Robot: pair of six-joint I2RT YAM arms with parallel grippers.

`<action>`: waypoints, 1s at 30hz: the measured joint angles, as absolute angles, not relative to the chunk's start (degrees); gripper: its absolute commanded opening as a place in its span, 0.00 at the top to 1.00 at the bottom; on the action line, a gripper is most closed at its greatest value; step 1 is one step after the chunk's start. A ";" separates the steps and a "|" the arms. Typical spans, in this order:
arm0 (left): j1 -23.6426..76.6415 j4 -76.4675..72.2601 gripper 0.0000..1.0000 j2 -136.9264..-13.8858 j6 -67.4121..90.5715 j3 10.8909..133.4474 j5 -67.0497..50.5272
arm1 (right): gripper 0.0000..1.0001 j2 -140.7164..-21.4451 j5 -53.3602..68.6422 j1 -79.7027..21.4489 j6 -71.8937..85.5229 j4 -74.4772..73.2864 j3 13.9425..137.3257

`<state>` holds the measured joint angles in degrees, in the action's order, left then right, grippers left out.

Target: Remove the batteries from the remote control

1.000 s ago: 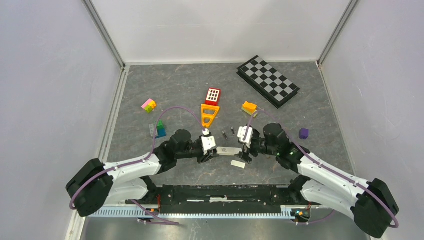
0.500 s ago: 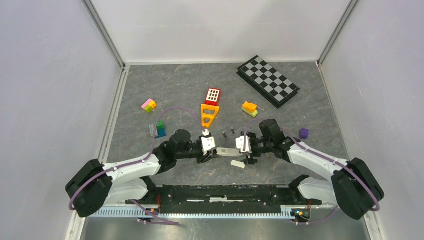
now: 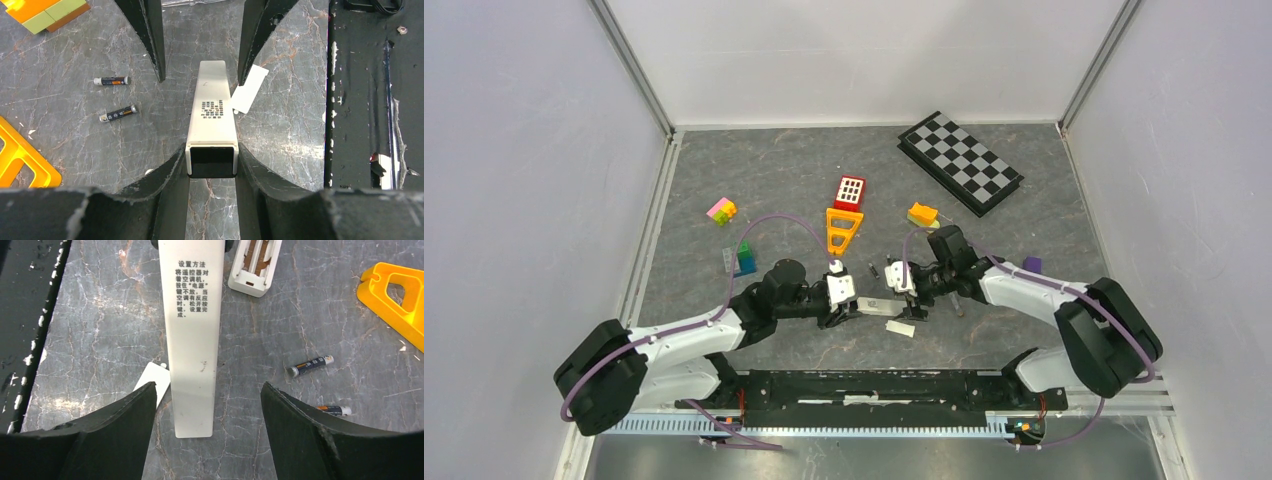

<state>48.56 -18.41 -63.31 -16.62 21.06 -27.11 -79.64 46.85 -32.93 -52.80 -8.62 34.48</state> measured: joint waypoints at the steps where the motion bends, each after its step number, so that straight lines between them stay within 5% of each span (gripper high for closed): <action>1: 48.58 -18.33 0.98 -63.31 -16.62 21.10 -27.11 | 0.24 -79.75 47.13 -32.93 -52.80 -8.73 34.48; 10: 48.64 -17.47 0.98 -63.31 -17.02 21.69 -27.11 | 0.47 -84.66 47.79 -32.93 -49.65 -9.13 35.79; 22: 48.62 -16.51 0.98 -63.33 -18.00 22.50 -26.39 | 0.62 -82.74 47.51 -32.34 -47.46 -10.79 36.14; 24: 48.62 -16.36 0.98 -63.35 -18.22 22.92 -26.37 | 0.72 -81.80 47.46 -31.97 -47.37 -11.27 36.14; 30: 48.62 -16.21 0.98 -63.40 -18.98 23.44 -25.67 | 0.74 -80.53 48.07 -30.61 -47.16 -11.53 36.14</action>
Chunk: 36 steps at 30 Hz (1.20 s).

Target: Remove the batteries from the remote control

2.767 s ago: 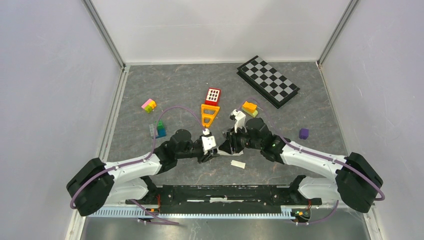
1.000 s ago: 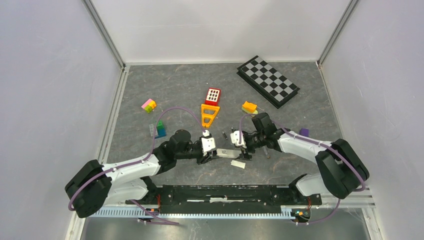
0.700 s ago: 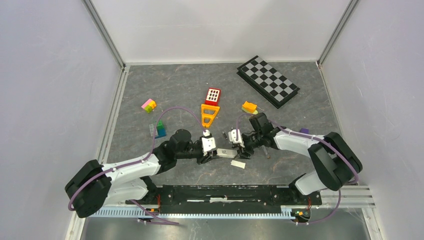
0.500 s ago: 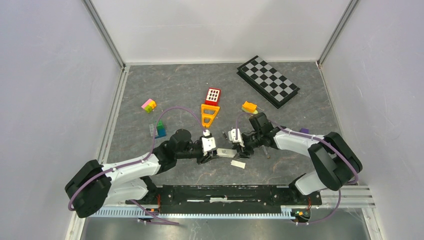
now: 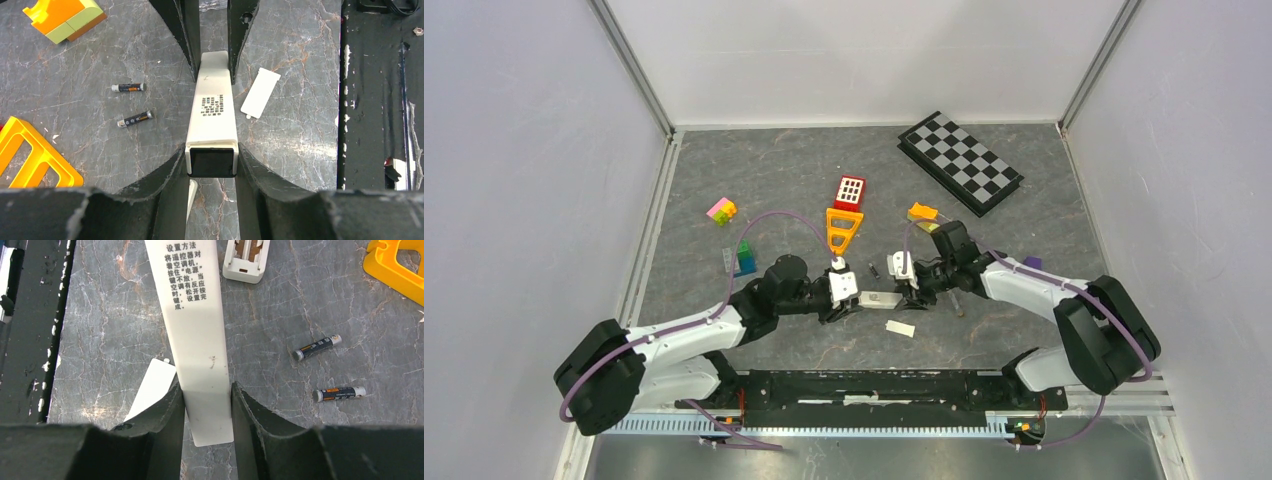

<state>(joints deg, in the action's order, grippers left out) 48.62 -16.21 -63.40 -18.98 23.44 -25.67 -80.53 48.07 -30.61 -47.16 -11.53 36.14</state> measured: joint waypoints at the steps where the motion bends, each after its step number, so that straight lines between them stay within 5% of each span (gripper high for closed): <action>1: 48.62 -16.08 0.98 -63.42 -18.98 23.51 -25.63 | 0.74 -80.53 48.23 -30.50 -47.03 -11.53 36.14; 7: 48.62 -15.55 0.98 -63.46 -19.03 23.68 -25.56 | 0.73 -80.53 50.57 -29.17 -44.71 -11.77 36.14; 12: 48.62 -15.46 0.98 -63.53 -19.03 23.86 -25.58 | 0.84 -80.82 53.10 -27.79 -42.19 -11.77 36.14; 36: 48.62 -12.47 0.98 -64.14 -19.68 24.51 -25.32 | 0.83 -79.66 54.46 -26.17 -30.13 -11.88 35.48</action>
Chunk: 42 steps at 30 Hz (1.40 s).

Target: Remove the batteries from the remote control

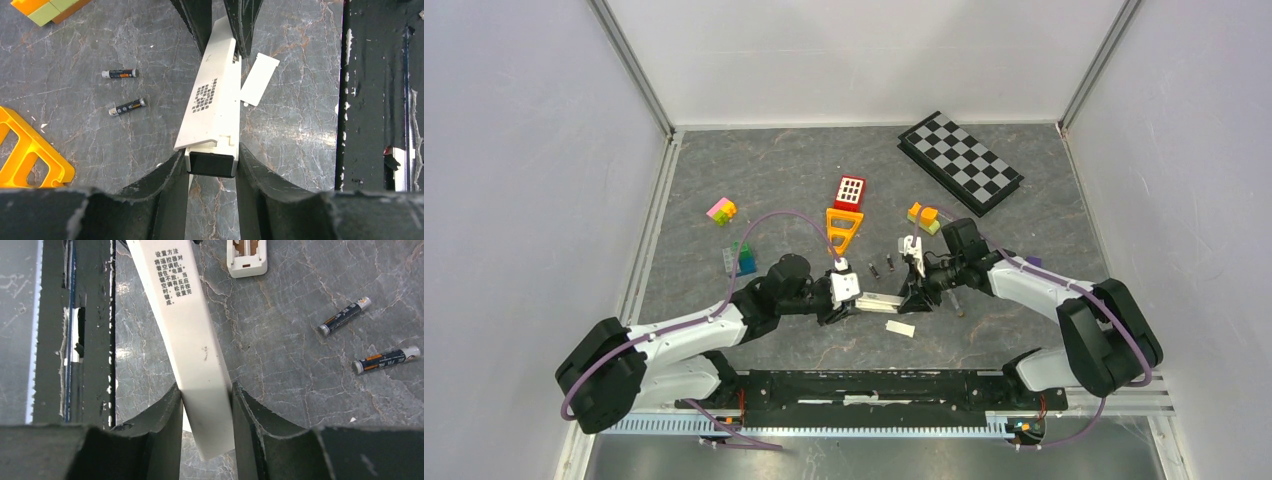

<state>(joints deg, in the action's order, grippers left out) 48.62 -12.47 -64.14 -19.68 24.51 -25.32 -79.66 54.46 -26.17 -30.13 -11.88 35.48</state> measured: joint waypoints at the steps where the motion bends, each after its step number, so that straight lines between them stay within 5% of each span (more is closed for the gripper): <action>1: 48.62 -12.25 0.98 -64.14 -19.77 24.51 -25.28 | 0.84 -79.66 54.41 -26.17 -29.30 -11.88 35.48; 24: 48.80 -9.30 0.98 -65.21 -20.95 24.51 -23.97 | 0.92 -69.14 43.18 -24.58 -18.83 -10.79 35.33; 42: 48.60 -10.76 0.98 -70.52 -20.86 26.46 -19.33 | 1.00 -38.41 44.18 -28.38 -9.72 -10.92 19.14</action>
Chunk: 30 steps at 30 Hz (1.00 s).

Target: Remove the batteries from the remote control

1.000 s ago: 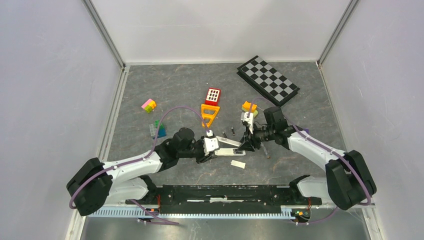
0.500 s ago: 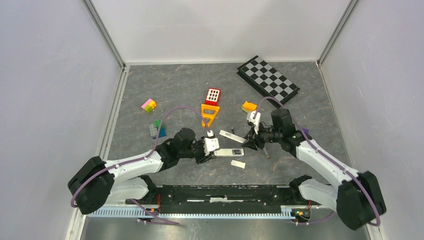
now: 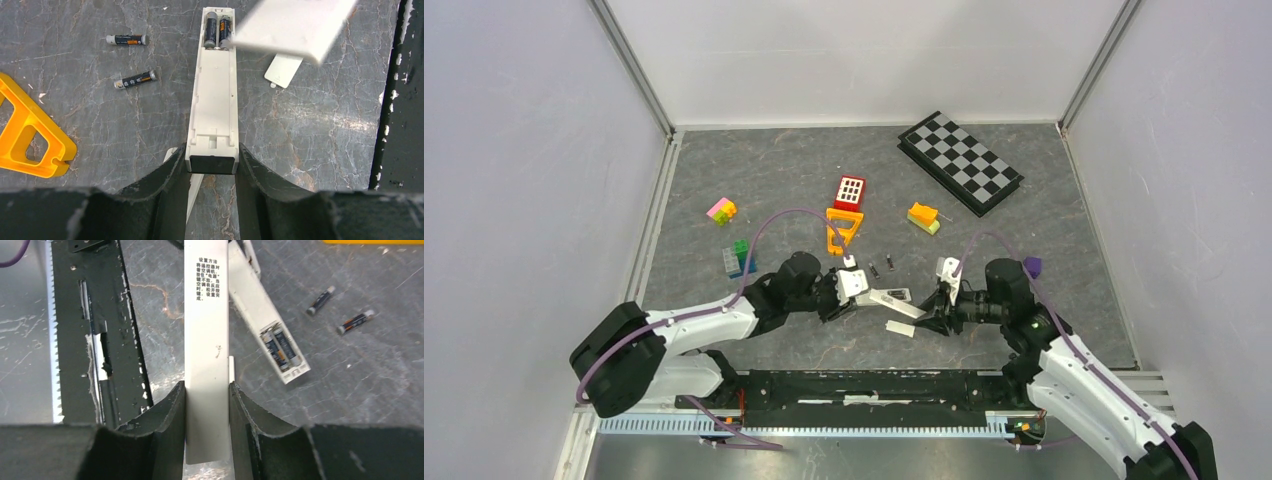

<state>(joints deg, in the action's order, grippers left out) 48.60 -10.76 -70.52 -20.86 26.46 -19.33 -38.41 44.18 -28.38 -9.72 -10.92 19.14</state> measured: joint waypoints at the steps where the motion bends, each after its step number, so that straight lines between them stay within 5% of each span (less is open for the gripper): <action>1: 48.53 -10.76 0.98 -70.50 -20.86 26.46 -19.31 | 1.00 -37.80 43.92 -28.86 -9.21 -11.35 18.65; 22: 46.98 -10.76 0.98 -69.65 -20.86 26.46 -21.74 | 0.96 -60.16 36.36 -44.34 -8.91 -15.42 23.11; 30: 46.98 -10.76 0.98 -69.52 -20.86 26.46 -22.65 | 0.71 -66.24 33.95 -47.48 -10.92 -15.55 26.59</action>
<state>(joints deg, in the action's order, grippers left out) 46.98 -10.76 -69.52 -20.86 26.46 -22.65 -66.24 33.95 -47.48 -10.92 -15.55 26.59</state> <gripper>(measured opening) 0.417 0.375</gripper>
